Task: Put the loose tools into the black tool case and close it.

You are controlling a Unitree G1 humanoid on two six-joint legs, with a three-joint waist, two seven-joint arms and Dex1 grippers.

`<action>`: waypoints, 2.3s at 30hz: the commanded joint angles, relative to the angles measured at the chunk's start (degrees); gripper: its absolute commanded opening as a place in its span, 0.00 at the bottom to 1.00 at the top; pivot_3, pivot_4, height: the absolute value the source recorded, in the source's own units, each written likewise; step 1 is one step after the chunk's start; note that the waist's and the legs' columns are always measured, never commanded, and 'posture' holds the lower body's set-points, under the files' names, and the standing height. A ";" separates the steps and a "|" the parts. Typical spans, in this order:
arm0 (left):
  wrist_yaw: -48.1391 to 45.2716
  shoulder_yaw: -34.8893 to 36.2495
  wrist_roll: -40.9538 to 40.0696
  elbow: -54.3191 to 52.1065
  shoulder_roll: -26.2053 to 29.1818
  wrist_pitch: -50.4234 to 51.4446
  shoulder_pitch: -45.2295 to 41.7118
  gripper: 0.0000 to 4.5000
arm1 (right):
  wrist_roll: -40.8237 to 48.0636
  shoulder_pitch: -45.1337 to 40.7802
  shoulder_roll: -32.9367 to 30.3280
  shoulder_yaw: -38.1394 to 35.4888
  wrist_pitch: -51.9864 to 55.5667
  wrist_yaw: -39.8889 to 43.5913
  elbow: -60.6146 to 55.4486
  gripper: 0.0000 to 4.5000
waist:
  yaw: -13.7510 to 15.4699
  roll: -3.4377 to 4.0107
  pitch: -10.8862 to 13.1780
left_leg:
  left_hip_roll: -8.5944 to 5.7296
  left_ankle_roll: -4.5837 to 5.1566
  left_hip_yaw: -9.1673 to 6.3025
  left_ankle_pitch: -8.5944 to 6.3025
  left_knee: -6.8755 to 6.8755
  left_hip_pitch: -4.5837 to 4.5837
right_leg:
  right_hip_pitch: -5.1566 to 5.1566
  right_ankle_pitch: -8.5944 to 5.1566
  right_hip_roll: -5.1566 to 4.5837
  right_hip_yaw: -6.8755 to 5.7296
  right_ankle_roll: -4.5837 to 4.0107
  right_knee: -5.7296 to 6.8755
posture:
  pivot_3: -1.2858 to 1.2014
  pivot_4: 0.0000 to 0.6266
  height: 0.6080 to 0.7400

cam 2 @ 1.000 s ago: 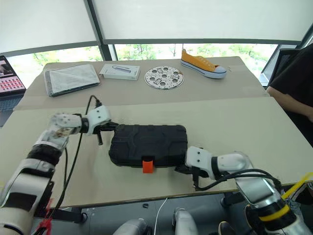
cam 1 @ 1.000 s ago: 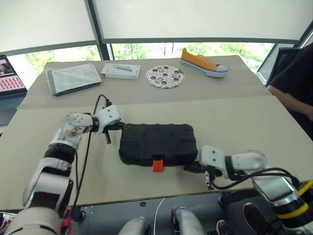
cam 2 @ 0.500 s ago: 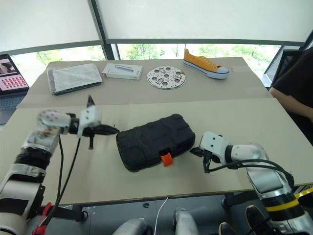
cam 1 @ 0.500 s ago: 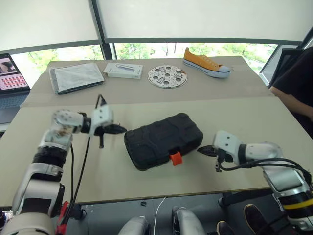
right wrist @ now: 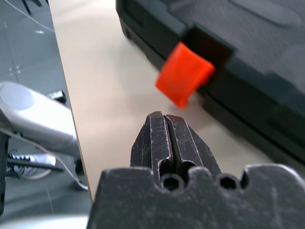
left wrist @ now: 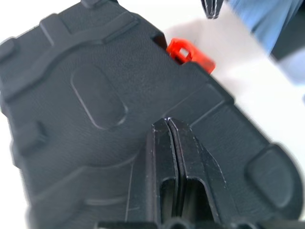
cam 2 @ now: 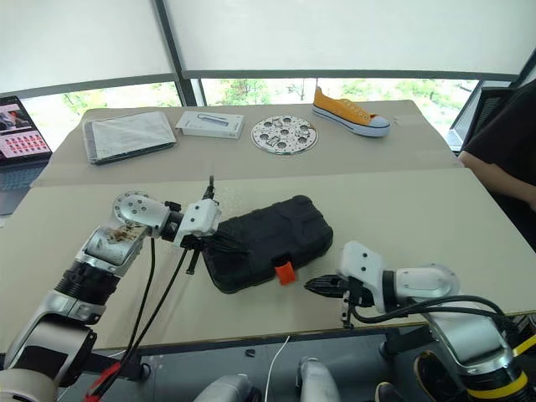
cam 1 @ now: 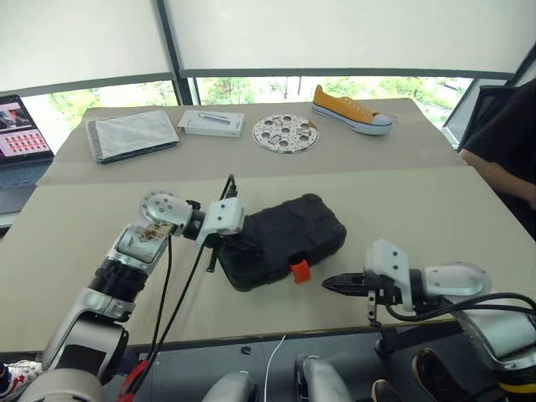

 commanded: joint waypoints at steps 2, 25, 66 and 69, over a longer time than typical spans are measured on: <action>-0.48 -4.08 5.94 4.72 0.98 -5.40 2.54 0.02 | -1.39 -4.20 2.52 2.03 -0.17 -2.27 0.64 0.00 | -0.04 0.01 -0.01 | 0.02 0.02 -0.01 -0.02 -0.06 0.28 | 0.27 -0.02 0.02 0.00 0.03 -0.03 | 0.52 0.24 0.98; 1.11 -2.53 5.29 6.07 0.22 -5.23 1.12 0.02 | 2.87 -9.04 5.75 0.69 4.69 -0.17 1.13 0.00 | -0.11 0.10 -0.26 | -0.01 0.06 0.07 -0.04 -0.59 0.80 | 0.49 -0.14 0.07 0.03 0.16 -0.03 | 0.52 0.24 0.98; 1.43 -5.34 8.89 10.27 -3.67 -10.47 -2.67 0.02 | -8.36 -8.52 13.44 7.81 -1.56 -11.03 7.38 0.00 | -0.22 0.09 -0.28 | 0.00 0.07 0.07 -0.03 -0.72 0.75 | 0.44 -0.15 0.11 0.00 0.18 -0.25 | 0.52 0.24 0.98; 1.40 -5.25 9.21 10.46 -3.60 -11.05 -2.15 0.02 | -8.15 -9.58 12.65 6.14 -1.50 -11.03 5.18 0.00 | -0.27 0.09 -0.27 | 0.03 0.06 0.07 -0.03 -0.74 0.75 | 0.42 -0.15 0.12 0.02 0.18 -0.23 | 0.52 0.24 0.98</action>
